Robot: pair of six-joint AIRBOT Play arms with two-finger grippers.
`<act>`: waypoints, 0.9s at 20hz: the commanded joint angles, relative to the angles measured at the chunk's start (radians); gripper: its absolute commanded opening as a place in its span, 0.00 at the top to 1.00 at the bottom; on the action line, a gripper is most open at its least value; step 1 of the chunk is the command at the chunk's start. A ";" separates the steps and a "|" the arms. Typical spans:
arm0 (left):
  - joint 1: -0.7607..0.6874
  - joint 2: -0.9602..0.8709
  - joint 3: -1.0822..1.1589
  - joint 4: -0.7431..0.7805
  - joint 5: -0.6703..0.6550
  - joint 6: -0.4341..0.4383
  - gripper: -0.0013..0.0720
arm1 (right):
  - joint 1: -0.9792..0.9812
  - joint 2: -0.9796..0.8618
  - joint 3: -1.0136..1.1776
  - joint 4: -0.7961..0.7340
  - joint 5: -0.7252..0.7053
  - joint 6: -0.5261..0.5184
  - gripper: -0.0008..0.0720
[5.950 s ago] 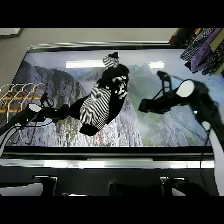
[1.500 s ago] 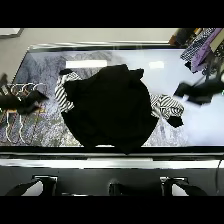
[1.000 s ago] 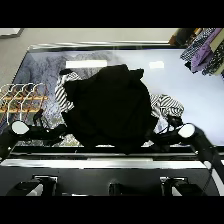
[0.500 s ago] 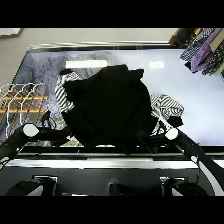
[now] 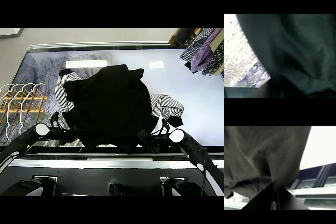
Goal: Fold the clothes and pants, and hang the long-sleeved shirts on hangers.
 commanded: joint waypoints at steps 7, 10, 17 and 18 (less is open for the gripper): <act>0.019 0.330 0.153 0.237 -0.419 -0.066 0.94 | 0.000 0.346 0.132 -0.182 0.421 0.154 0.93; -0.030 0.537 0.153 0.233 -0.616 -0.157 0.94 | 0.002 0.596 0.132 -0.179 0.650 0.331 0.93; -0.190 0.710 0.154 0.220 -0.548 -0.400 0.94 | 0.001 0.838 0.132 -0.196 0.586 0.635 0.93; -0.193 0.668 0.154 0.214 -0.495 -0.382 0.94 | 0.001 0.785 0.132 -0.209 0.516 0.607 0.93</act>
